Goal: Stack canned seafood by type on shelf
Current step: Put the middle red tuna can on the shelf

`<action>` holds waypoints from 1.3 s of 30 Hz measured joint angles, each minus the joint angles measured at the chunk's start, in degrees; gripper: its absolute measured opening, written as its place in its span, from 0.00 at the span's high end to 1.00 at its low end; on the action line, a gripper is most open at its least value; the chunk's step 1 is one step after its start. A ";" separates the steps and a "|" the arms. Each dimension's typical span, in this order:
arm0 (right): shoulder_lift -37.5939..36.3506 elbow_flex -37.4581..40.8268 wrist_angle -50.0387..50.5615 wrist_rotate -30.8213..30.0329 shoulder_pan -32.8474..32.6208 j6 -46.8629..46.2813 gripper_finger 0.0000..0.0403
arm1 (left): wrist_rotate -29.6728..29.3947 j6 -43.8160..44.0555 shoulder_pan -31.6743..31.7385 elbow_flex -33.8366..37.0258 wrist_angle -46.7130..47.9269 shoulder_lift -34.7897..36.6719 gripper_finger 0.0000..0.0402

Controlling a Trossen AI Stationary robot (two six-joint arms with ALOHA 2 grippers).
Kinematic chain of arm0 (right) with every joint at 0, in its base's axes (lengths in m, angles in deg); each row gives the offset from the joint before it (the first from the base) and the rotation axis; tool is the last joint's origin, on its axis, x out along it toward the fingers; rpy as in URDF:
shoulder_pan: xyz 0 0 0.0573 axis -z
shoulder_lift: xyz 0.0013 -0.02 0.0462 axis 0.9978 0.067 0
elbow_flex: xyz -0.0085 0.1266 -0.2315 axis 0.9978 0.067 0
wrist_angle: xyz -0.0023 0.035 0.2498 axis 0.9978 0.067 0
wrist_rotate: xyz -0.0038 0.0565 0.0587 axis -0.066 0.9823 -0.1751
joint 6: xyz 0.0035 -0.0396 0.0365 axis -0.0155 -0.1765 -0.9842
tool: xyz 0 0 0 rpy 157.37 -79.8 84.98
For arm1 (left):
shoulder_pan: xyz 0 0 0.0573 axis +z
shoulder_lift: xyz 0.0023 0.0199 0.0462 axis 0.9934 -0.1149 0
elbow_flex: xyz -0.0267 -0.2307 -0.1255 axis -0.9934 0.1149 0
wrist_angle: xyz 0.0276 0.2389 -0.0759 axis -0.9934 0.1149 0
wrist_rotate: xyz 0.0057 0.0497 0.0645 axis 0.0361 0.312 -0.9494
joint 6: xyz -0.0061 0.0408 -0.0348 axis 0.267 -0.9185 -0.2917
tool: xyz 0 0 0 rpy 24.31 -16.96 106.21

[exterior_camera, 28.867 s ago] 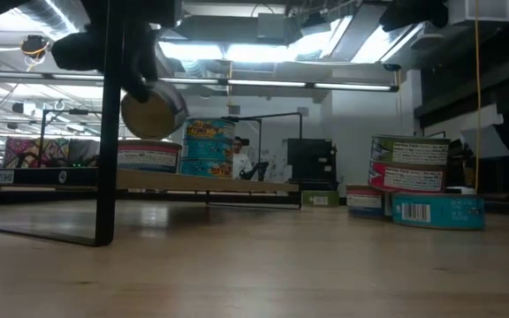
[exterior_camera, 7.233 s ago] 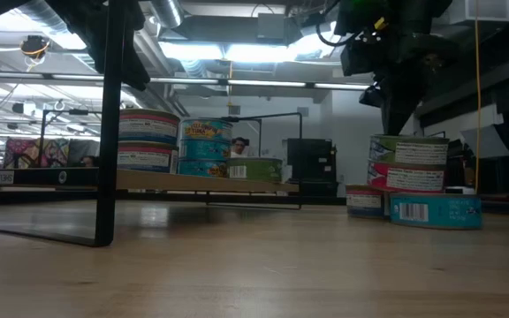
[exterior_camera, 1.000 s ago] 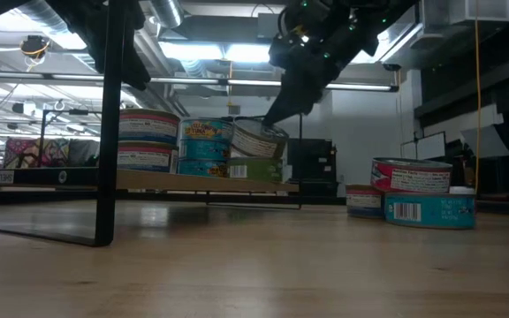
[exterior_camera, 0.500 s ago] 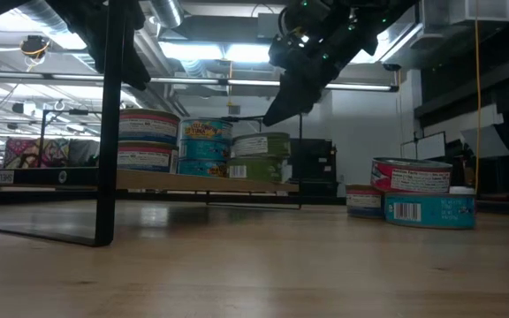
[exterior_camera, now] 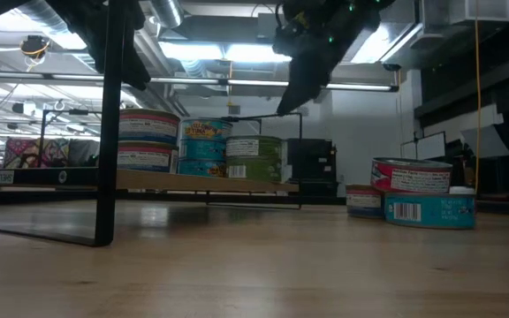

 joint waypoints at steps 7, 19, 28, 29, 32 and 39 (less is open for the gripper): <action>-0.09 -9.74 13.17 -0.79 0.00 0.84 0.78 | 0.17 -0.02 -0.10 0.00 -1.10 0.02 0.36; -0.44 -13.25 21.55 -1.73 -0.02 3.45 0.78 | 1.36 -1.13 -9.20 -2.50 -8.32 0.24 0.36; -0.83 -13.23 26.13 -2.67 -1.64 3.34 0.78 | -3.71 1.57 -20.46 -4.37 -11.44 0.03 0.36; -1.30 -13.23 26.94 -3.09 -2.33 3.34 0.78 | -4.58 1.60 -21.62 -4.37 -11.86 -0.04 0.36; -2.33 -13.23 28.93 -3.88 -4.91 3.18 0.78 | -6.79 1.65 -24.90 -4.37 -14.53 -0.86 0.36; -4.00 -13.23 35.69 -4.49 -11.27 0.18 0.78 | -8.38 1.36 -29.94 -4.38 -21.88 -5.09 0.36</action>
